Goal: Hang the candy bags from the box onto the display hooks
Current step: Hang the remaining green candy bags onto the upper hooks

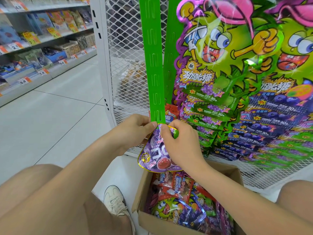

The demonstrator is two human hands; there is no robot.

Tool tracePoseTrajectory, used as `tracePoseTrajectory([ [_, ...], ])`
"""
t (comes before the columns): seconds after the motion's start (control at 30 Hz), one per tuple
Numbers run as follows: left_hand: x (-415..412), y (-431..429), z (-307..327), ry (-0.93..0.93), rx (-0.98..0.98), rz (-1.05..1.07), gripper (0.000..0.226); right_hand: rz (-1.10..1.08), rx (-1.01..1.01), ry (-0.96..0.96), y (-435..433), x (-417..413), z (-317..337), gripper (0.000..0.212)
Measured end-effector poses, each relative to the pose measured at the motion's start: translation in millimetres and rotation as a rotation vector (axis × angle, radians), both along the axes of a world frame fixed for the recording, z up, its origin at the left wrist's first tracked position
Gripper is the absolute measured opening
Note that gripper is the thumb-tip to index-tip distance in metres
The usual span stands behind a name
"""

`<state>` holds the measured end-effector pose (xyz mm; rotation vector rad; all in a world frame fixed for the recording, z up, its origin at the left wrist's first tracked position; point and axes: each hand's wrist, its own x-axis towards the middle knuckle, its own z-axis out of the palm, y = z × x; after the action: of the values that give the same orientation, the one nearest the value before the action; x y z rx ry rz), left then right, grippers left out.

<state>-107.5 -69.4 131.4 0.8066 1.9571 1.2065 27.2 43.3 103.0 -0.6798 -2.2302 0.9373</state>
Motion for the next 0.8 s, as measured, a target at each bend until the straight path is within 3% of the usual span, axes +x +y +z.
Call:
tracePoseTrajectory([
  [0.33, 1, 2, -4, -0.008, -0.003, 0.058, 0.035, 0.041, -0.021, -0.105, 6, 4, -8, 0.039],
  [0.5, 2, 1, 2, -0.021, 0.020, 0.059, 0.031, 0.058, -0.001, 0.042, 3, 9, -1, 0.041],
  [0.67, 3, 3, 9, -0.212, 0.032, 0.162, 0.021, 0.007, 0.036, 0.046, 6, 8, 1, 0.042],
  [0.8, 5, 3, 10, -0.171, 0.007, 0.138, 0.025, -0.012, 0.061, 0.040, 7, 4, 4, 0.048],
])
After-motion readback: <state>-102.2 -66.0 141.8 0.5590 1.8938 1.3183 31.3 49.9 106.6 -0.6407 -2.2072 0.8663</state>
